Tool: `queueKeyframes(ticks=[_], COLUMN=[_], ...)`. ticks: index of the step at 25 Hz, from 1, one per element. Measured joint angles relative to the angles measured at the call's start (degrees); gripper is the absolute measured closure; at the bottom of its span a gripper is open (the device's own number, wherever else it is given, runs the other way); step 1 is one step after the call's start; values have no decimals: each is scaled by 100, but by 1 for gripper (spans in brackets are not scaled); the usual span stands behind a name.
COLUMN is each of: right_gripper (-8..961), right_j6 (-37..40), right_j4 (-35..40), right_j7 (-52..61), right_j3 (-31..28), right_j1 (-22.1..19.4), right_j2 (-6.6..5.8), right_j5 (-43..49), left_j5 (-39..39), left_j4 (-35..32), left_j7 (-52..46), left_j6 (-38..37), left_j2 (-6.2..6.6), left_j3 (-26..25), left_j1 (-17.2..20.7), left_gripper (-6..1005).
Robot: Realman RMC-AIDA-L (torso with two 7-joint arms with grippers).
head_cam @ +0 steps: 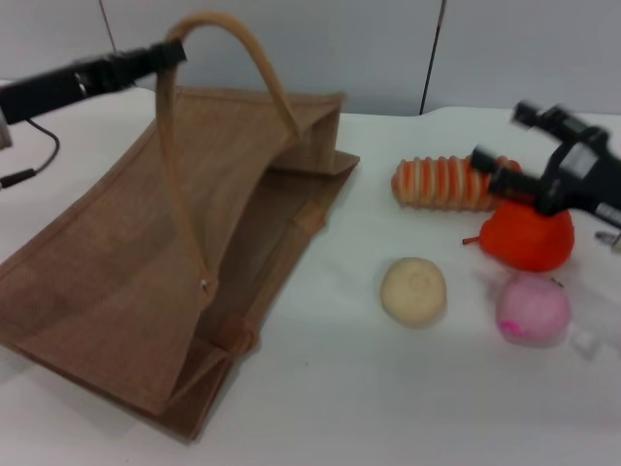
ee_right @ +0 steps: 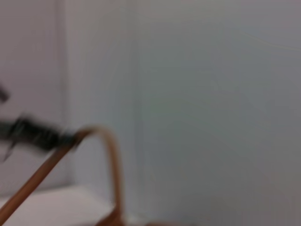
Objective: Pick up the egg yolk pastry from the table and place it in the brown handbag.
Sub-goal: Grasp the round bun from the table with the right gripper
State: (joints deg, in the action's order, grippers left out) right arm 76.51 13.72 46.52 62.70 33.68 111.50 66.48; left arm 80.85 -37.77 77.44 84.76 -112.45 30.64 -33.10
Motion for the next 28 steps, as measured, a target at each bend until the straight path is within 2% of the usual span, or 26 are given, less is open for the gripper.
queueKeyframes(ticks=[1, 2, 5, 7, 9, 12, 23, 28], right_gripper=[89, 89, 90, 90, 90, 91, 92, 93], right_j6=[-7, -7, -89, -220, -414, -620, -727, -1276], right_j4=[258, 258, 645, 866, 1145, 1341, 1355, 1333], right_j7=[251, 251, 741, 1070, 1345, 1508, 1980, 2369], right_j3=[-2, -2, -23, -21, -25, -24, 41, 487], right_j1=[4, 4, 20, 45, 70, 87, 320, 444], right_j2=[1, 1, 52, 126, 268, 394, 437, 475], right_j5=[645, 645, 1613, 2095, 2537, 2876, 3699, 3804], left_j5=[95, 177, 396, 543, 667, 783, 805, 809], left_j4=[107, 223, 589, 711, 728, 730, 736, 745], left_j7=[118, 220, 510, 593, 612, 625, 640, 641], left_j6=[155, 281, 536, 675, 811, 881, 999, 1004], left_j2=[26, 51, 125, 166, 181, 183, 188, 187], left_j3=[-107, -212, -416, -436, -437, -439, -446, -446], left_j1=[0, -7, -43, -34, -6, 23, 1, -3], left_gripper=[878, 877, 875, 873, 872, 869, 860, 856])
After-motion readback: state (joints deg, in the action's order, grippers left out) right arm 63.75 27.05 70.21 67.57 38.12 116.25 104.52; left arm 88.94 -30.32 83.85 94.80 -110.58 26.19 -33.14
